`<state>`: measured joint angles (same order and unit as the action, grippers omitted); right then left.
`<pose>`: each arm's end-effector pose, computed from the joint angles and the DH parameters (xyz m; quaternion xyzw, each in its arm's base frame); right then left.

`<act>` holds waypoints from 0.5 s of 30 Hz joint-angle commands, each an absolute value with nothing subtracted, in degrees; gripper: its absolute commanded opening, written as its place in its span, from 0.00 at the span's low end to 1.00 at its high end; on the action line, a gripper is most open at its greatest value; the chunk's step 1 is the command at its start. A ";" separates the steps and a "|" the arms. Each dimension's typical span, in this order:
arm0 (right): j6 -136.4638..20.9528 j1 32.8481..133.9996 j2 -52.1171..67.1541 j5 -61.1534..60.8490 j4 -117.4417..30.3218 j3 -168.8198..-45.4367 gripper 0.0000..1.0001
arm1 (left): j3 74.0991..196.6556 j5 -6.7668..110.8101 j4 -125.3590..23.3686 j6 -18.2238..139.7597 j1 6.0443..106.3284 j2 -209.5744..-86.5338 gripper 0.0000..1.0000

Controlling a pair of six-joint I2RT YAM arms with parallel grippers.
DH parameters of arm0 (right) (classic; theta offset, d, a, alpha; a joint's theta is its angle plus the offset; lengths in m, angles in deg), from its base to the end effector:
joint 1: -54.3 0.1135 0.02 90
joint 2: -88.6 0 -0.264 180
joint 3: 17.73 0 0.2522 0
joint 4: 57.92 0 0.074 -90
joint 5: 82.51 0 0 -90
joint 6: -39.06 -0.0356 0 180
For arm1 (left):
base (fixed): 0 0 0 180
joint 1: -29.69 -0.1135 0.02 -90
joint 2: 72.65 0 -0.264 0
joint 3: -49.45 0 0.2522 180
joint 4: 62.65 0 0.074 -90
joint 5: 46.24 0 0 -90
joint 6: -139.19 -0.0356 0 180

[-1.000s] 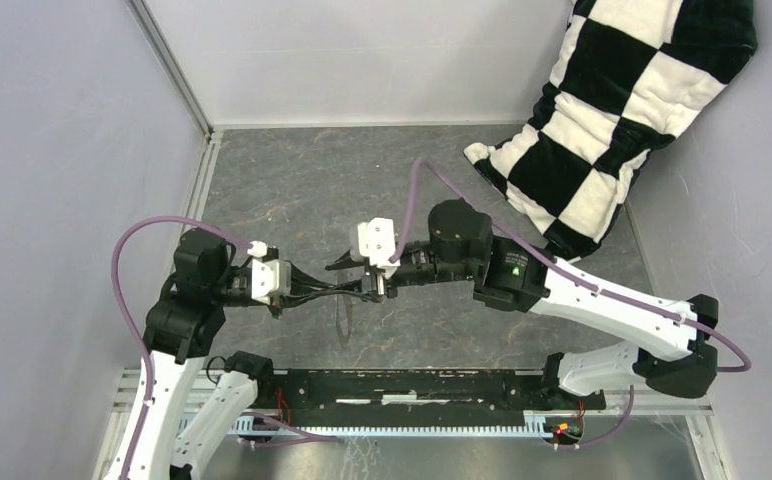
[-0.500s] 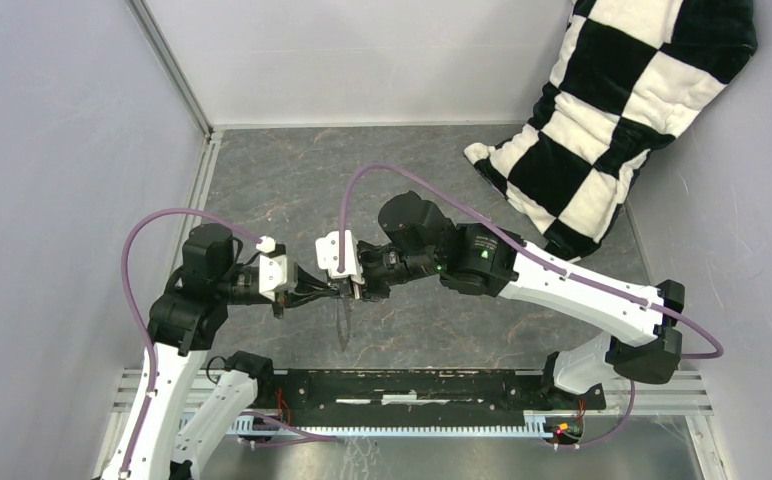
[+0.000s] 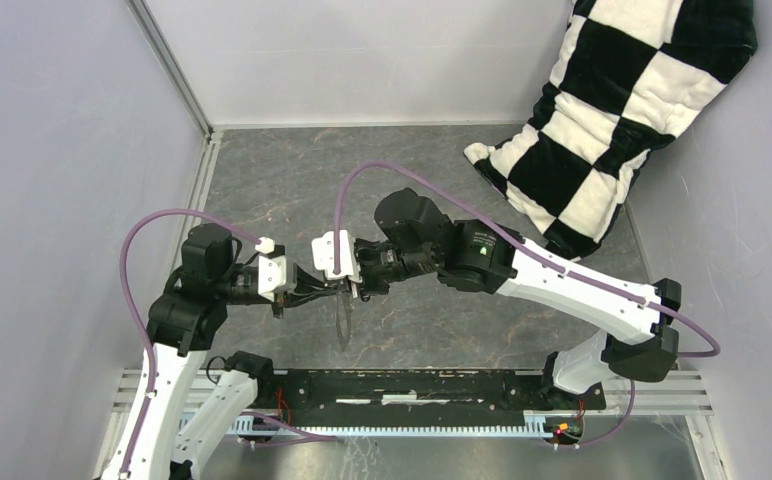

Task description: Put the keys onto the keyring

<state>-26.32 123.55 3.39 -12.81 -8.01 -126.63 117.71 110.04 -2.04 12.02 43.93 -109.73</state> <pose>0.1037 0.3085 0.4305 -0.6742 0.5027 0.3359 0.4243 0.0909 -0.0567 0.3598 0.5620 0.5319 -0.3787 0.5077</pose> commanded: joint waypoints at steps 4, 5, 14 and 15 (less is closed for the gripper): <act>-25.71 123.46 2.12 -13.01 -7.03 -130.27 0.32 | 120.07 111.85 -2.57 10.26 44.10 -109.14 0.02; -25.86 123.38 1.99 -12.95 -7.08 -130.43 0.31 | 120.07 111.87 -2.64 10.25 44.10 -109.13 0.02; -26.91 123.48 4.83 -11.61 -14.06 -125.94 0.01 | 120.08 112.84 -2.45 10.26 44.10 -108.61 0.02; -27.43 123.37 5.95 -11.06 -16.16 -123.77 0.01 | 120.03 112.73 -2.34 10.33 44.10 -108.49 0.03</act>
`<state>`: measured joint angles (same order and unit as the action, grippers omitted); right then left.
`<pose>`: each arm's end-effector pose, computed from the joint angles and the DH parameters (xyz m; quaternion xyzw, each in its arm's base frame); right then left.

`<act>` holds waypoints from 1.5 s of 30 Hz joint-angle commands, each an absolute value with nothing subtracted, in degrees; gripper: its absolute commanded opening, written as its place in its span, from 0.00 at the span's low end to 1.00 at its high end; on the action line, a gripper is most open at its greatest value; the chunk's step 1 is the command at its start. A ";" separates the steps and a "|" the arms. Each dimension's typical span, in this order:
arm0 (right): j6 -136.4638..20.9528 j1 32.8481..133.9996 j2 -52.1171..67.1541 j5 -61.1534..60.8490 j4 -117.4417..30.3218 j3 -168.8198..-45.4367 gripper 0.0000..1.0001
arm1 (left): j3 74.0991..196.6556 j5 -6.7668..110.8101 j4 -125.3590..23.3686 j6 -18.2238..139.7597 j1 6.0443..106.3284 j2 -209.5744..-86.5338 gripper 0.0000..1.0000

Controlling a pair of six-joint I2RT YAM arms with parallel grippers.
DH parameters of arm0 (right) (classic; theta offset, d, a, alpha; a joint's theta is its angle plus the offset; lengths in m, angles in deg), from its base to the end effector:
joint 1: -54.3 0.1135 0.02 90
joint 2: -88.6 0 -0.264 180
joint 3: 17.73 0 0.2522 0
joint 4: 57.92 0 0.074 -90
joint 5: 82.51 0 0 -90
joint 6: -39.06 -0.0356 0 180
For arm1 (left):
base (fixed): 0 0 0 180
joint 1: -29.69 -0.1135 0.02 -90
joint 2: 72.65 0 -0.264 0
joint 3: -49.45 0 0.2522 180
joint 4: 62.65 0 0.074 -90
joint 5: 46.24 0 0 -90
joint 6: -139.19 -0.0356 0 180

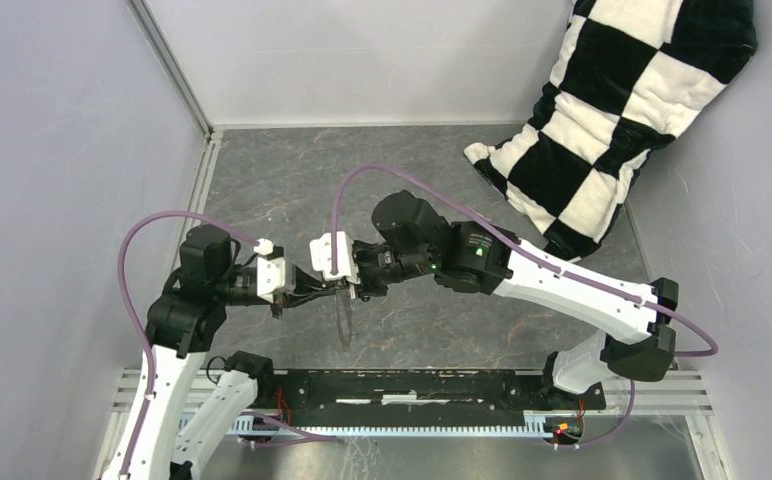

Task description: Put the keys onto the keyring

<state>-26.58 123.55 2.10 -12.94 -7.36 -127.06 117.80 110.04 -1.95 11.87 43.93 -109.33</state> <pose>0.1058 0.3143 0.4249 -0.6769 0.5097 0.3346 0.4124 0.0891 -0.0562 0.3608 0.5636 0.5291 -0.3766 0.5105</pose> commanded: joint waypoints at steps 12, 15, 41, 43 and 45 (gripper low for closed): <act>-45.50 121.61 21.51 -13.35 -58.85 -92.49 0.01 | 116.16 113.02 -11.51 26.41 44.10 -106.48 0.36; -48.76 121.66 23.01 -12.59 -66.22 -88.08 0.01 | 114.90 113.39 -13.95 27.87 44.10 -105.33 0.40; -58.77 121.68 20.22 -15.08 -84.63 -80.36 0.01 | 115.66 116.20 -23.74 39.42 44.10 -106.42 0.42; -58.71 121.73 20.14 -15.16 -84.69 -80.28 0.01 | 115.70 116.27 -23.75 39.69 44.10 -106.36 0.42; -58.68 121.71 20.13 -15.17 -84.66 -80.19 0.01 | 115.61 116.39 -23.78 39.65 44.10 -106.30 0.39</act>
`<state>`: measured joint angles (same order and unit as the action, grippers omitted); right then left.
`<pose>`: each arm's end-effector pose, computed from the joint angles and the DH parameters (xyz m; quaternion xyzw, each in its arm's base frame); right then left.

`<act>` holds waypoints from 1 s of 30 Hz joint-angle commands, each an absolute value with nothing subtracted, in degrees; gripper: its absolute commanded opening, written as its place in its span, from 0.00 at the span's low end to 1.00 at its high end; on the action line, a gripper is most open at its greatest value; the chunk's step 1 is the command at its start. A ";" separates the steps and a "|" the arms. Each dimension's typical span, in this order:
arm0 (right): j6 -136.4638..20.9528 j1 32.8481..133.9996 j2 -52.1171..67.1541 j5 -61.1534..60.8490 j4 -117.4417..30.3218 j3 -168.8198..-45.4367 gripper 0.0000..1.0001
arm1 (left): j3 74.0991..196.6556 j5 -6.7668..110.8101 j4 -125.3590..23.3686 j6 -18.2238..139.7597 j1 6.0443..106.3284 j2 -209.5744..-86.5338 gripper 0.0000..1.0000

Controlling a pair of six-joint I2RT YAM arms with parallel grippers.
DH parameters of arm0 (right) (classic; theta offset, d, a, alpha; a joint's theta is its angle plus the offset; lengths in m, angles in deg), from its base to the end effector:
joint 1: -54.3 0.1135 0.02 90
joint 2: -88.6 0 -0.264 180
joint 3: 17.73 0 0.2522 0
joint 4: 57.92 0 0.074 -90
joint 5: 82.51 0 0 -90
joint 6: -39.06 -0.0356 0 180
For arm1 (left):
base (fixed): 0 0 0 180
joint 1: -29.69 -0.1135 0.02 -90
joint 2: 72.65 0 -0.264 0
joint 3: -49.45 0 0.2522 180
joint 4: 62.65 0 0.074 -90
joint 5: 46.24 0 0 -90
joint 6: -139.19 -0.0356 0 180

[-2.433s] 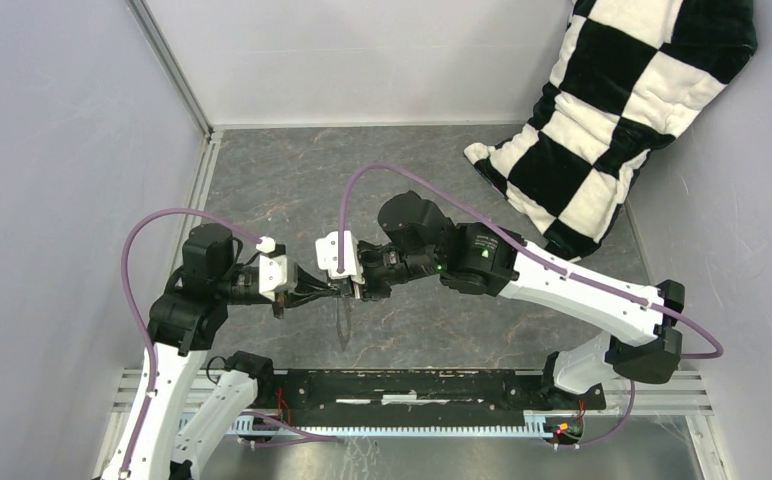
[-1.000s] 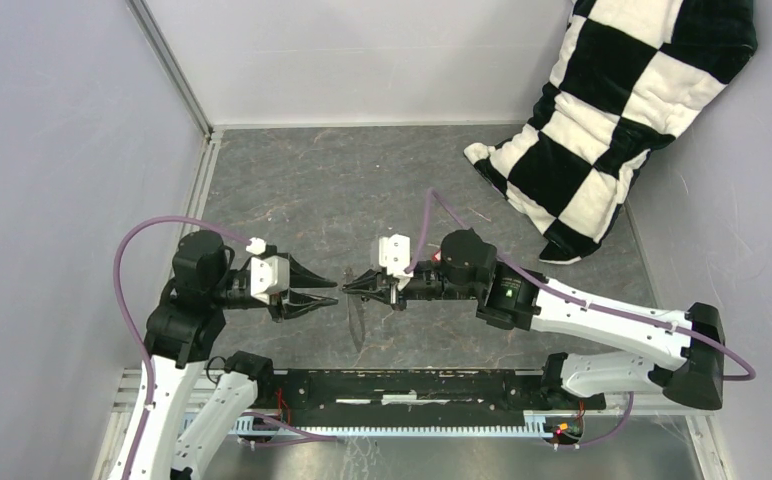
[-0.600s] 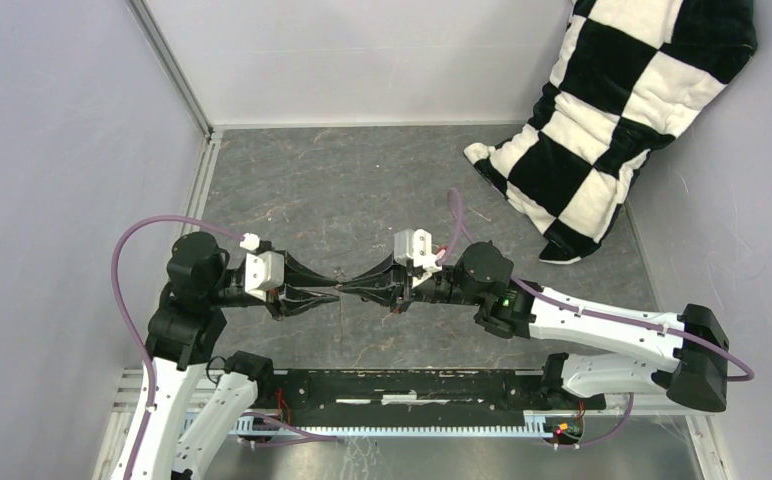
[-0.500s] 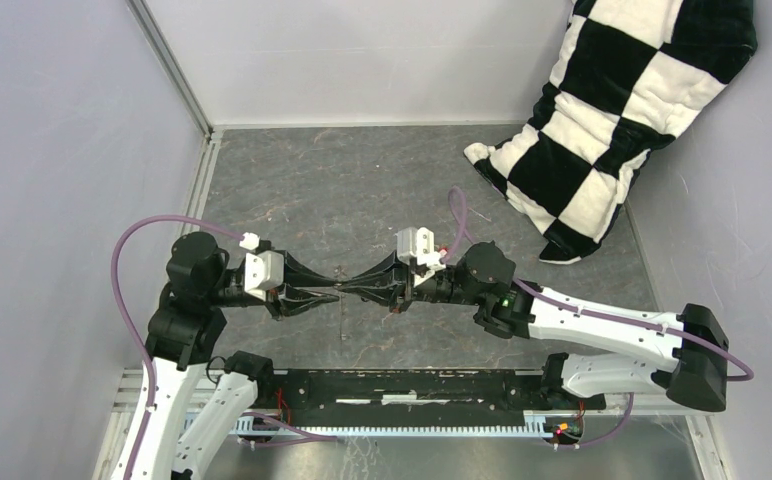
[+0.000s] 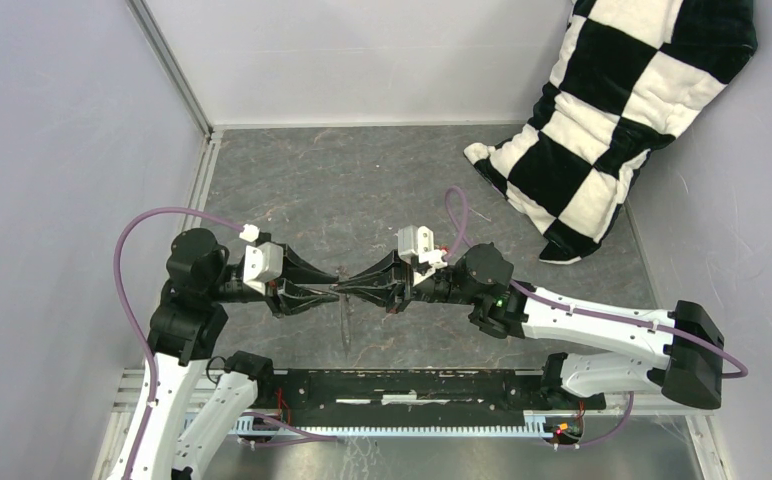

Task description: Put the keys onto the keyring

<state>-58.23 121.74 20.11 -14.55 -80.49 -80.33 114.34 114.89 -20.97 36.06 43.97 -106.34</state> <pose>0.0938 0.2605 0.3639 -0.4264 0.4303 0.5686 0.5566 0.0887 -0.0573 0.3750 0.5096 0.5194 -0.4523 0.5158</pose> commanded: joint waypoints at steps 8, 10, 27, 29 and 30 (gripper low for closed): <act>-58.36 121.72 19.73 -15.76 -84.06 -80.27 0.01 | 115.59 116.63 -23.76 39.85 44.08 -106.65 0.30; -58.29 121.69 19.69 -15.84 -83.98 -80.19 0.01 | 115.61 116.79 -23.81 39.85 44.10 -106.57 0.30; -58.81 121.97 20.08 -18.97 -83.78 -80.94 0.15 | 114.47 111.79 -23.82 36.17 44.10 -105.02 0.02; -57.72 121.97 21.77 -18.59 -82.42 -80.76 0.26 | 114.43 110.23 -23.24 35.59 44.05 -104.82 0.02; -56.59 121.84 22.51 -18.42 -81.33 -80.71 0.32 | 114.40 109.87 -22.88 34.96 44.09 -104.75 0.02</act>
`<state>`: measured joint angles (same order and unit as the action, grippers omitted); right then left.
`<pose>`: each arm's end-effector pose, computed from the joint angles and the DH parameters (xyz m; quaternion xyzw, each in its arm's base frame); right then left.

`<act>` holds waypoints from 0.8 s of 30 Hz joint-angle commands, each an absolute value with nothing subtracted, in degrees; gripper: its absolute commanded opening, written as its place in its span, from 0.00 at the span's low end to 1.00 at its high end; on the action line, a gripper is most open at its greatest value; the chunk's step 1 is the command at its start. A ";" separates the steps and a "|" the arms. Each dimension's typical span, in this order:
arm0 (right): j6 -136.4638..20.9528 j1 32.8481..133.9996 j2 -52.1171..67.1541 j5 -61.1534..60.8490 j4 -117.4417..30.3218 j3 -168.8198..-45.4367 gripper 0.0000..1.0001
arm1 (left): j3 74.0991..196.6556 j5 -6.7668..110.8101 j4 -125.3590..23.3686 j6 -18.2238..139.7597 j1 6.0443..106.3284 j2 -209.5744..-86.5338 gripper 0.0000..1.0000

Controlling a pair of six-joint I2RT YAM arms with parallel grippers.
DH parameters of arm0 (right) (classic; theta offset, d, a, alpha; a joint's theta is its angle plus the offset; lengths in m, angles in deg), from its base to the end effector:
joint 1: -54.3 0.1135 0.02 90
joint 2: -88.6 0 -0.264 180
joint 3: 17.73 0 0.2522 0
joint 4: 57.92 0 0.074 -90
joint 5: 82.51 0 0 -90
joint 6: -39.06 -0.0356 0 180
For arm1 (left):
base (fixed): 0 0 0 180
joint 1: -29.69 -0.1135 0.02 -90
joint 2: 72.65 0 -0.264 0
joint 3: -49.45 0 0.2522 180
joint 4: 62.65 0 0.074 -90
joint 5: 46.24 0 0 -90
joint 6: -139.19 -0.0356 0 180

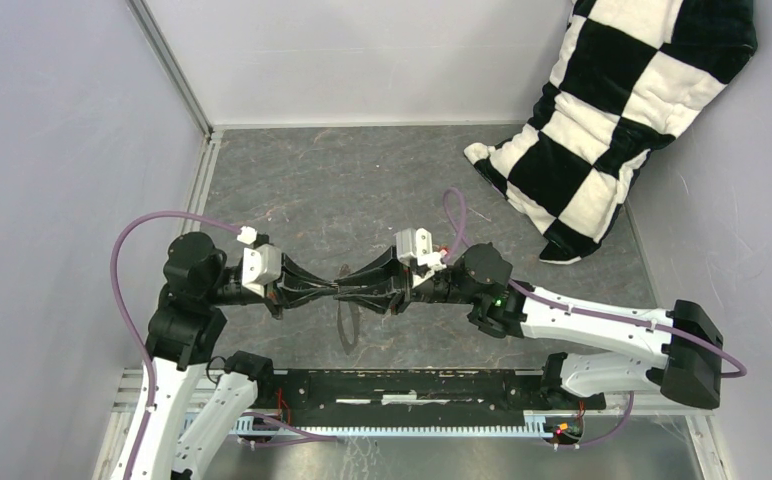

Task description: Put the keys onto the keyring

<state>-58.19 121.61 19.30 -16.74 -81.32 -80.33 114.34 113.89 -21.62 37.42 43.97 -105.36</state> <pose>0.0942 0.2632 0.3616 -0.4379 0.4210 0.5748 0.5483 0.0852 -0.0562 0.3772 0.5042 0.5215 -0.4479 0.5227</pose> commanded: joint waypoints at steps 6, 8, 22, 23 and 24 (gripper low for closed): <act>-49.80 121.25 26.41 -14.20 -72.39 -81.57 0.48 | 114.80 108.62 -15.36 22.27 44.10 -103.37 0.02; -48.14 121.18 27.72 -12.56 -70.44 -81.43 0.49 | 113.80 108.27 -15.06 17.53 44.10 -101.03 0.02; -45.27 120.76 33.25 1.28 -63.17 -77.41 0.51 | 110.49 113.63 -6.07 -13.92 44.02 -92.08 0.02; -45.55 120.69 33.47 2.91 -62.26 -77.21 0.51 | 110.64 113.57 -6.08 -13.40 44.01 -92.40 0.02; -45.98 120.66 33.62 5.38 -60.76 -77.24 0.52 | 110.85 113.48 -6.09 -12.30 44.01 -92.78 0.02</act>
<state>-45.29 121.04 31.91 -3.82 -63.88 -78.32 109.58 111.53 -7.51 -6.93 43.97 -91.67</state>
